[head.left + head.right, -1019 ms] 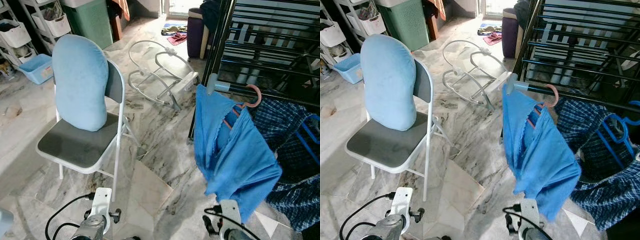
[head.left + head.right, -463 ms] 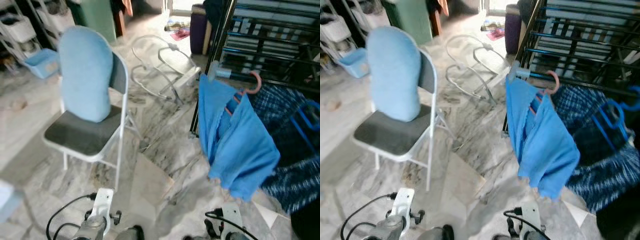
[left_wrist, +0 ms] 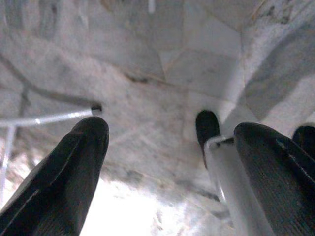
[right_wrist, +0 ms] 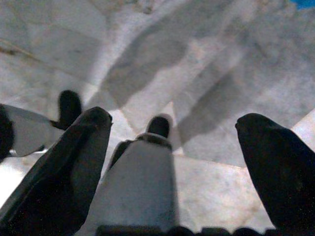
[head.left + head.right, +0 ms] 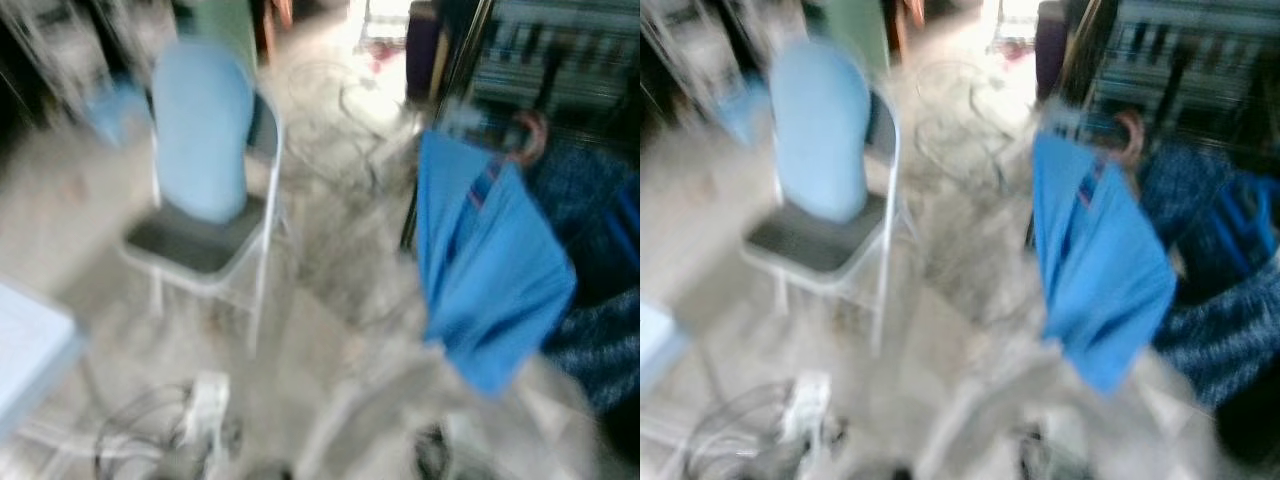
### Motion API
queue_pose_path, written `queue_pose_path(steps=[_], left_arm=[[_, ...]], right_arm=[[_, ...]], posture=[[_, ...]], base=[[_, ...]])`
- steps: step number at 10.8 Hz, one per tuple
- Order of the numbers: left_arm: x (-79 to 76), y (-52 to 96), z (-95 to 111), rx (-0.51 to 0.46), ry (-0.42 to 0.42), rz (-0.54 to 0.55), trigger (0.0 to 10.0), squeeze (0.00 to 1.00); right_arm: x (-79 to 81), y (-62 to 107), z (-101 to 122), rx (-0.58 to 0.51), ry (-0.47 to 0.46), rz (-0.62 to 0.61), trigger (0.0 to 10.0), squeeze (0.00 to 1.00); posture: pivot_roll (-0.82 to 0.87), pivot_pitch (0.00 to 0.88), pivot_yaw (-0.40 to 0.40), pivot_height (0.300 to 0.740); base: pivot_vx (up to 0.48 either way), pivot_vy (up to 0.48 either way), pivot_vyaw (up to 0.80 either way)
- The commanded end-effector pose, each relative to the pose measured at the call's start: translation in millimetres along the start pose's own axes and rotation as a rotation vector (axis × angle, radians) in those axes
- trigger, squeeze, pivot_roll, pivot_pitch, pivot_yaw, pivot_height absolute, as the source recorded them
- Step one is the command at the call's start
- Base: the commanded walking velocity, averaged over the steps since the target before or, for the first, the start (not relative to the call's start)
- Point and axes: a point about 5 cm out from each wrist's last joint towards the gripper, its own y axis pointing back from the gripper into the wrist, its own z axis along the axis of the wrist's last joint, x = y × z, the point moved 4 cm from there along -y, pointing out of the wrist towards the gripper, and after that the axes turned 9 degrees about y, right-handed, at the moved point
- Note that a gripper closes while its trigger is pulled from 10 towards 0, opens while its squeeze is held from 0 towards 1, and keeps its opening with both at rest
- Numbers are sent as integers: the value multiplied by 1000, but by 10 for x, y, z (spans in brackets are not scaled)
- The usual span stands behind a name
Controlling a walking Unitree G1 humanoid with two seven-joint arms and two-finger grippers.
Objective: Hang hanger
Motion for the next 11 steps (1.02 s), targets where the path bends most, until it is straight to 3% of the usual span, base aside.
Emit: queue_pose_path(steps=[1,7,10,11], left_arm=[[-11,3,-42,12,-4,-10,10000,0],[44,-6,80,-2,-9,-7,10000,0],[4,8,-74,19,32,-25,10000,0],[35,14,-101,22,35,-24,10000,0]], right_arm=[[-52,7,-15,2,4,-15,10000,0],[-98,12,-19,7,17,-16,10000,0],[-77,7,-9,6,4,-17,10000,0],[-65,6,-8,5,-2,-14,10000,0]], posture=[[-41,97,57,740],[-36,101,52,740],[-36,107,54,740],[-37,107,54,740]], base=[[0,0,0],[-41,0,0],[0,0,0],[0,0,-800]])
